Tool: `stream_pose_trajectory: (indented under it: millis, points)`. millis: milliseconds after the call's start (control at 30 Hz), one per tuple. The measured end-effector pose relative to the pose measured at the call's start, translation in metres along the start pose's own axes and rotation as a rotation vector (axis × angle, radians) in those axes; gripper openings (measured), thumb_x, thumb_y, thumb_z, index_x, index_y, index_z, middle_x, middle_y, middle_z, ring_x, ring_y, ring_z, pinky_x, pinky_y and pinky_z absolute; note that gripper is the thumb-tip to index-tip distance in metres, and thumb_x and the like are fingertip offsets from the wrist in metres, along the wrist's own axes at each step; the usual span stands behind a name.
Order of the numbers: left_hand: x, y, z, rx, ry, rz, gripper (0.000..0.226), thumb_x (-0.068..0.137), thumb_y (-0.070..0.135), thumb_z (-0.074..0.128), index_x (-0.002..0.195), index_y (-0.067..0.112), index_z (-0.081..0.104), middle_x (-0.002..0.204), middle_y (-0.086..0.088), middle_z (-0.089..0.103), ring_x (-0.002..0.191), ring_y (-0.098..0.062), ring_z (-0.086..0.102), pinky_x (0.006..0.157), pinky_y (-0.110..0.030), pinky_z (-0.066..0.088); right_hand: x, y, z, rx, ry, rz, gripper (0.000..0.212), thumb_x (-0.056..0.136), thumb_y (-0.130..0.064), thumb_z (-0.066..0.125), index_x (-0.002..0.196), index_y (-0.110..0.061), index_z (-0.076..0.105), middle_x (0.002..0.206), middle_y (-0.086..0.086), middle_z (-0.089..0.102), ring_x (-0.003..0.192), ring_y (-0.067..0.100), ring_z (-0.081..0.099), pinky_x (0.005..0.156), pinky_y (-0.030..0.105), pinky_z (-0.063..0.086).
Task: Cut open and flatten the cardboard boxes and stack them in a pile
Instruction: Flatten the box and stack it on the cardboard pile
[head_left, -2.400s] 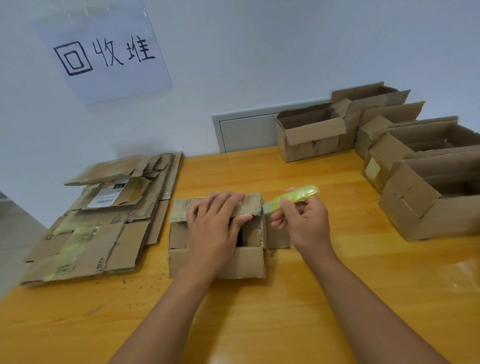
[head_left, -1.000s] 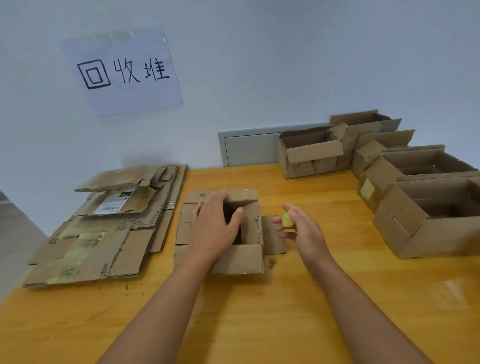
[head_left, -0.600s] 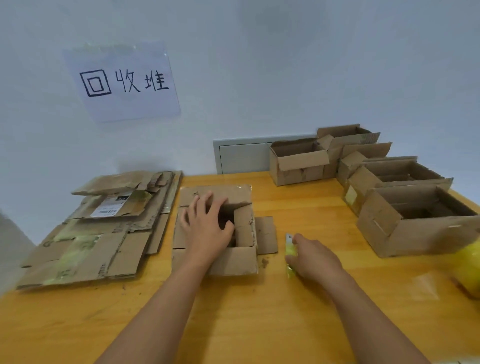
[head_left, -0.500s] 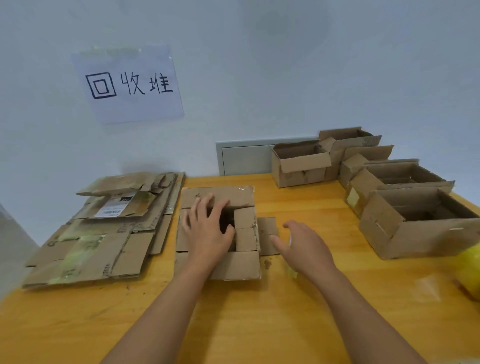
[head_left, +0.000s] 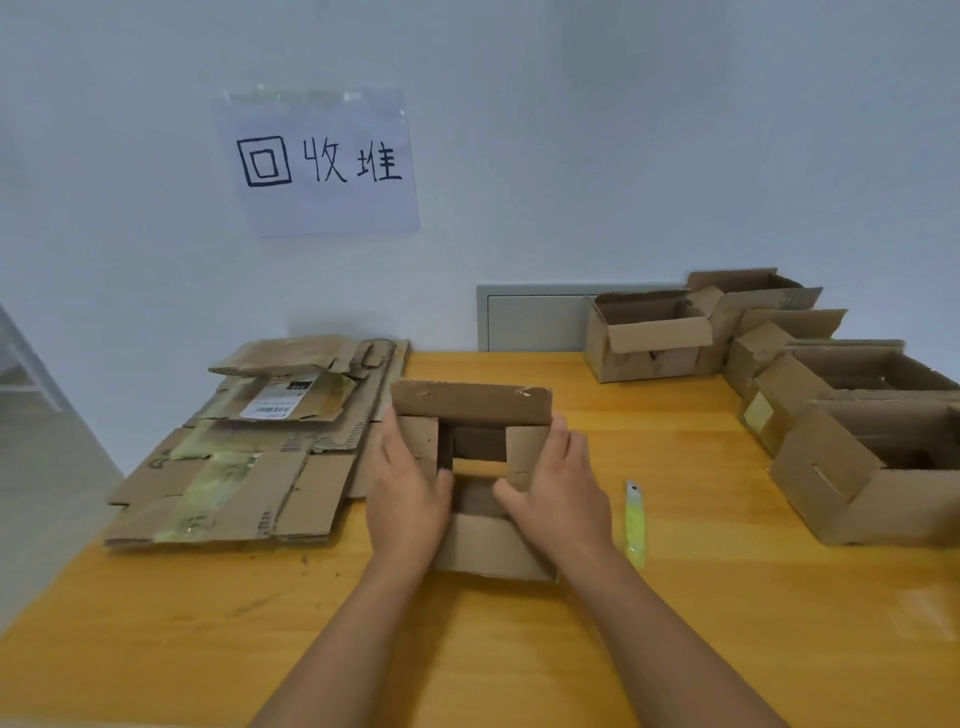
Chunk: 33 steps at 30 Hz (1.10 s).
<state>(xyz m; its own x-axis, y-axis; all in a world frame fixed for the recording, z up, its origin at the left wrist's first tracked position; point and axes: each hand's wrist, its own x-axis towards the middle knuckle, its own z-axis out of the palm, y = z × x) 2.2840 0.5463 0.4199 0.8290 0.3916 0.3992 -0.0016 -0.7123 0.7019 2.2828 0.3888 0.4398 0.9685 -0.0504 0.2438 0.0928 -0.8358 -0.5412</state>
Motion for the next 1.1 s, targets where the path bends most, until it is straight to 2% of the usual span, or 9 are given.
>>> stream_pose_trajectory:
  millis: [100,267,467,600,667,733,867,933,1100]
  points:
    - [0.004,-0.006,-0.006,-0.227,0.027,-0.014,0.085,0.088,0.014,0.066,0.155,0.029,0.015,0.153,0.002,0.036,0.138,-0.016,0.037,0.106,-0.030,0.037,0.004,0.006,0.001,0.284,-0.041,0.001,0.088,0.085,-0.039,0.068,0.152,-0.026,0.012,0.146,-0.003,0.028,0.124,0.018,0.046,0.087,0.029,0.046]
    - [0.008,-0.015,-0.010,-0.356,-0.058,-0.049,0.068,0.097,0.011,0.048,0.153,0.039,0.021,0.153,0.006,0.040,0.139,-0.016,0.038,0.113,-0.046,0.038,0.009,0.025,0.001,0.463,-0.092,-0.021,0.070,0.090,-0.014,0.062,0.146,-0.032,0.026,0.144,-0.006,0.042,0.127,0.017,0.048,0.101,0.039,0.048]
    - [0.001,-0.030,-0.009,-0.308,-0.094,-0.003,0.058,0.097,0.003,0.042,0.142,0.039,0.037,0.133,0.004,0.056,0.115,-0.026,0.058,0.098,-0.043,0.049,0.004,0.036,0.005,0.587,-0.148,0.021,0.060,0.100,-0.009,0.049,0.146,-0.042,0.029,0.132,-0.013,0.053,0.108,0.009,0.056,0.075,0.013,0.043]
    - [-0.003,-0.034,-0.011,-0.250,-0.133,0.018,0.059,0.098,-0.002,0.043,0.146,0.032,0.040,0.136,0.017,0.044,0.118,-0.003,0.045,0.090,-0.019,0.042,0.010,0.039,0.004,0.779,-0.169,0.096,0.065,0.100,-0.006,0.047,0.142,-0.053,0.034,0.140,-0.009,0.051,0.126,0.016,0.050,0.105,0.038,0.045]
    - [-0.005,-0.035,-0.012,-0.233,-0.144,0.028,0.060,0.098,-0.002,0.044,0.148,0.031,0.040,0.132,0.020,0.042,0.115,0.003,0.040,0.082,-0.004,0.034,0.011,0.041,0.000,0.857,-0.211,0.155,0.067,0.096,-0.004,0.044,0.136,-0.057,0.043,0.138,-0.007,0.052,0.123,0.018,0.053,0.105,0.046,0.047]
    - [-0.008,-0.037,-0.013,-0.215,-0.149,0.048,0.060,0.098,-0.002,0.045,0.148,0.030,0.040,0.137,0.020,0.042,0.120,0.005,0.039,0.083,0.004,0.029,0.012,0.042,-0.006,1.045,-0.241,0.228,0.056,0.096,-0.006,0.037,0.136,-0.043,0.053,0.131,-0.004,0.056,0.119,0.022,0.057,0.099,0.049,0.052]
    - [-0.012,-0.040,-0.011,-0.224,-0.169,0.091,0.061,0.094,-0.001,0.050,0.146,0.030,0.040,0.149,0.011,0.044,0.133,-0.005,0.042,0.104,-0.018,0.039,0.019,0.036,-0.013,1.100,-0.192,0.331,0.023,0.100,-0.032,0.047,0.118,-0.027,0.061,0.119,-0.001,0.060,0.112,0.024,0.059,0.094,0.050,0.055]
    - [-0.014,-0.038,-0.013,-0.317,-0.211,0.097,0.058,0.092,0.009,0.048,0.146,0.029,0.041,0.147,0.011,0.046,0.132,-0.002,0.043,0.104,-0.027,0.044,0.024,0.034,-0.010,1.008,-0.143,0.335,0.014,0.097,-0.028,0.057,0.110,-0.026,0.057,0.121,0.003,0.060,0.107,0.022,0.060,0.088,0.045,0.058]
    - [-0.007,-0.029,-0.028,-0.587,-0.128,-0.035,0.050,0.090,0.034,0.031,0.136,0.027,0.050,0.124,0.016,0.060,0.116,0.006,0.053,0.089,-0.016,0.047,0.026,0.034,-0.009,0.981,-0.103,0.206,0.032,0.093,-0.010,0.061,0.112,-0.034,0.052,0.130,-0.004,0.058,0.114,0.019,0.059,0.095,0.048,0.054]
